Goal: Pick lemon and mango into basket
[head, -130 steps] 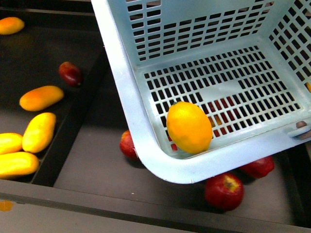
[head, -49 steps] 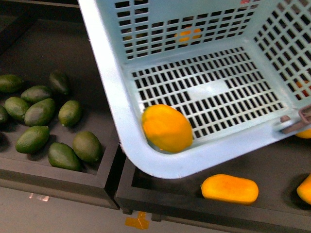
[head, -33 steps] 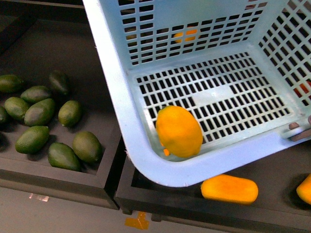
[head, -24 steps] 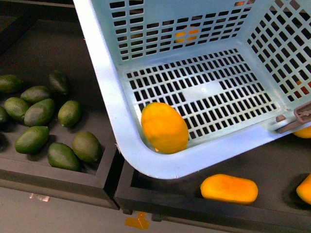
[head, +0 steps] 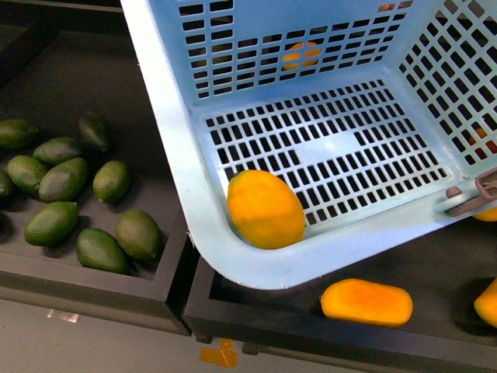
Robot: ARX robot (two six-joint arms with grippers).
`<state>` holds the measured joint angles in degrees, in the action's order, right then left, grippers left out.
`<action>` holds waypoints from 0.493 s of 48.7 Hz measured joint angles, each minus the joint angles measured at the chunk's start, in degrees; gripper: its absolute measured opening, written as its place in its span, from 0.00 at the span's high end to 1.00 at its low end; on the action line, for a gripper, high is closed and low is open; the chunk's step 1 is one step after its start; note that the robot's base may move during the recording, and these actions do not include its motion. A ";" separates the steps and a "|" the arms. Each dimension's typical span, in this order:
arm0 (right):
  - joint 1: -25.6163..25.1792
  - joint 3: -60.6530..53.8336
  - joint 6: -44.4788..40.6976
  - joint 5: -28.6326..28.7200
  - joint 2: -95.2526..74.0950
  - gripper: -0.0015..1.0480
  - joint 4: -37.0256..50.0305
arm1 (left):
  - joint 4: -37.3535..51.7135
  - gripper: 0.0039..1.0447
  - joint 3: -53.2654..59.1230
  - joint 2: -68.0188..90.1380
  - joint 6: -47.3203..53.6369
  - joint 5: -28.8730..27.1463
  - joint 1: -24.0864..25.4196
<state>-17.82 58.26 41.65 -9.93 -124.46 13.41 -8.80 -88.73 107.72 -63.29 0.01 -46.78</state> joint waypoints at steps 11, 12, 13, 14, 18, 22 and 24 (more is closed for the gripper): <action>3.34 9.88 4.39 -0.57 -9.51 0.08 -3.56 | 0.00 0.96 0.00 0.00 0.24 -0.63 0.09; 3.50 10.64 4.79 -0.52 -10.23 0.08 -3.82 | 0.00 0.96 0.00 0.00 0.26 -0.68 0.11; 3.65 11.41 5.27 -0.61 -10.93 0.08 -4.11 | 0.00 0.96 0.00 0.00 0.26 -0.74 0.11; 3.89 12.50 5.62 -0.70 -11.89 0.08 -4.50 | 0.00 0.96 0.00 0.00 0.28 -0.90 0.13; 4.22 14.95 6.73 -0.94 -13.81 0.08 -5.42 | 0.00 0.96 0.00 0.00 0.39 -1.05 0.15; 4.61 18.03 7.58 -1.22 -16.09 0.08 -6.88 | 0.00 0.96 0.00 0.00 0.46 -0.92 0.15; 4.74 19.65 8.17 -1.25 -17.40 0.08 -7.61 | 0.00 0.96 0.00 0.00 0.46 -0.94 0.15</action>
<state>-13.08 77.91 49.82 -11.18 -141.86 5.80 -8.80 -88.73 107.72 -62.83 -0.93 -46.63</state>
